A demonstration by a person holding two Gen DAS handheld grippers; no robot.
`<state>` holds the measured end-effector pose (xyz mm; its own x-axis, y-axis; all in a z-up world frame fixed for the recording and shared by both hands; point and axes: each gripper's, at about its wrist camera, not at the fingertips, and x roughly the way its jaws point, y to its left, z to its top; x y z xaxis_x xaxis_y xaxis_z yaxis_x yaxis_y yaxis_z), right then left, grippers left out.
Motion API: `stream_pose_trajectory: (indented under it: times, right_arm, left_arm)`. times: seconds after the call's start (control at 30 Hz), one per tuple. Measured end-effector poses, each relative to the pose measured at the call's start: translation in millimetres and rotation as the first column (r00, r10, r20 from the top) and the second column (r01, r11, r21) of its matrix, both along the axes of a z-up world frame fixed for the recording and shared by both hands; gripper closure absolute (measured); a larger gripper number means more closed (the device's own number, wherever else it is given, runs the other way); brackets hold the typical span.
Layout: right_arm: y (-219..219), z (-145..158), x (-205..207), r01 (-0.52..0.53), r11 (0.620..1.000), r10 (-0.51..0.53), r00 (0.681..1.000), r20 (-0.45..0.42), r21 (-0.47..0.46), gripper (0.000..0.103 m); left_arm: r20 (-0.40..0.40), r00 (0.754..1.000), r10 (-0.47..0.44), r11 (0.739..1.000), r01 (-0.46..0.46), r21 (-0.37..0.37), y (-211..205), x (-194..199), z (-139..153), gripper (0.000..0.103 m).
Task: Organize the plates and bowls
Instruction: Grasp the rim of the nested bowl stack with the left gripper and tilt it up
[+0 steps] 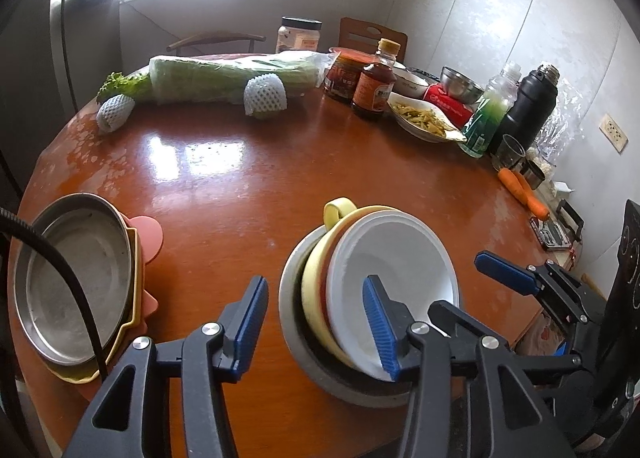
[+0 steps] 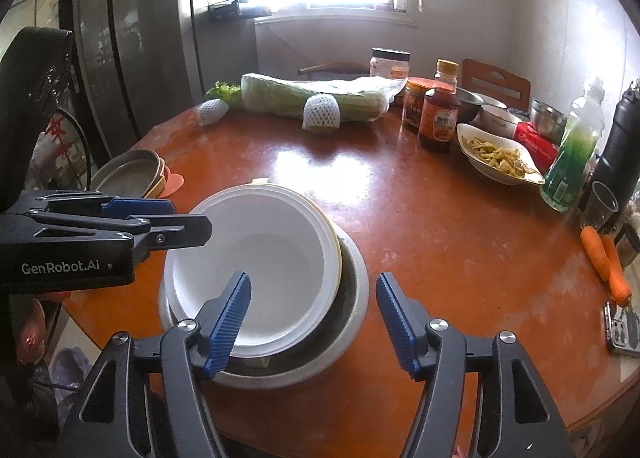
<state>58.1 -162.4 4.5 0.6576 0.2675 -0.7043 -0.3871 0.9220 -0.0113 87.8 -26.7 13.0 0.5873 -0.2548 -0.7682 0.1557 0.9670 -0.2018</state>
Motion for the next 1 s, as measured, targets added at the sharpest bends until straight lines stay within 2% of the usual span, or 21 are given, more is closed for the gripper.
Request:
stream_pose_trajectory:
  times: [0.23,0.43,1.0]
  right_arm:
    - [-2.3,-0.9,1.3,0.019,1.0,-0.019,1.0,-0.003,0.002,0.03]
    - [-4.5,-3.8,2.9,0.029,1.0,-0.029,0.999,-0.014,0.003,0.029]
    - [-13.0,-22.1,16.7,0.057,0.998,-0.055,0.994,-0.096,0.015,0.029]
  left_arm:
    - [-0.003,1.0,0.003,1.0,-0.003,-0.008,2.0,0.4,-2.1,0.048]
    - [-0.022,1.0,-0.004,1.0,0.004,-0.016,-0.2,2.0,-7.7,0.041]
    - [-0.09,0.996,-0.004,1.0,0.001,-0.03,-4.1,16.6,-29.4,0.04]
